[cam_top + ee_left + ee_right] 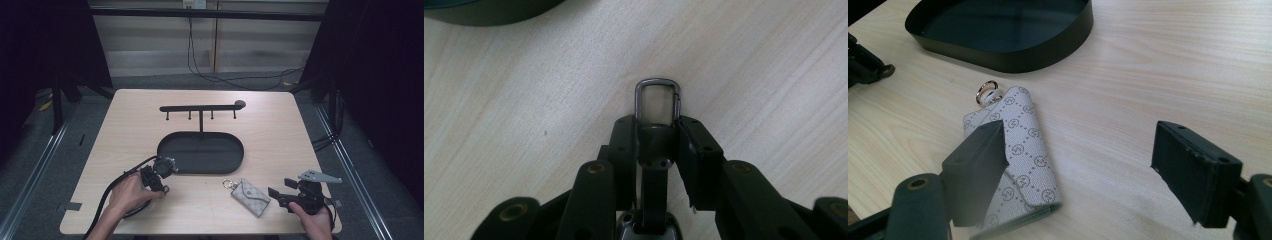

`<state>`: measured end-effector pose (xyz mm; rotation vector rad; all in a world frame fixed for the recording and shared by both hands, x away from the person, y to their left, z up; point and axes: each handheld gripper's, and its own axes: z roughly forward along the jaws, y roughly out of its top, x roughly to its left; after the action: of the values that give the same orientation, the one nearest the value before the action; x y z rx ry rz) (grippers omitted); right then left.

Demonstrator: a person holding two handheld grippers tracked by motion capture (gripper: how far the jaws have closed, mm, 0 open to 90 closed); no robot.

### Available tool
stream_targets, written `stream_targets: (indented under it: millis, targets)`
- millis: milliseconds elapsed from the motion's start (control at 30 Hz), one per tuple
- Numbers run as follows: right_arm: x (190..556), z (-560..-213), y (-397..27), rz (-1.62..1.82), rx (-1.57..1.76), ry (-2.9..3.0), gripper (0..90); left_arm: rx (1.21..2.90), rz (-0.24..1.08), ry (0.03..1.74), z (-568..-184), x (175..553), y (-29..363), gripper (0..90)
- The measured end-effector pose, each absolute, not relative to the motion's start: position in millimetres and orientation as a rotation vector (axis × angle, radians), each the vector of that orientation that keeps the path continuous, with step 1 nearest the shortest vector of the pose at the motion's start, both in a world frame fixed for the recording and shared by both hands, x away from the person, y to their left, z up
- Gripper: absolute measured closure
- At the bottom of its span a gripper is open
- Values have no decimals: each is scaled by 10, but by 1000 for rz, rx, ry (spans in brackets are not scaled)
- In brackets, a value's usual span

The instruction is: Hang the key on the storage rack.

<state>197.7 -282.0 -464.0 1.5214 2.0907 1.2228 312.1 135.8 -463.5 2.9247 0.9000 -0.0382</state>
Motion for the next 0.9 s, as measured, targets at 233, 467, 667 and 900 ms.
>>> stream_targets:
  millis: [233, 467, 667, 900]
  targets:
    - [1982, -4641, -2821, 1224, 1534, 2087, 215, 2926, -52, 940, -4634, 3141, 1342, 706]
    - [1986, -4641, -2820, 1226, 1534, 2089, 215, 2844, -165, 959, -4631, 3212, 1480, 708]
    - [1990, -4644, -2828, 1228, 1546, 2085, 215, 2811, -174, 975, -4601, 3227, 1522, 708]
    - [1988, -4643, -2823, 1227, 1542, 2085, 214, 2793, -154, 982, -4450, 3232, 1541, 708]
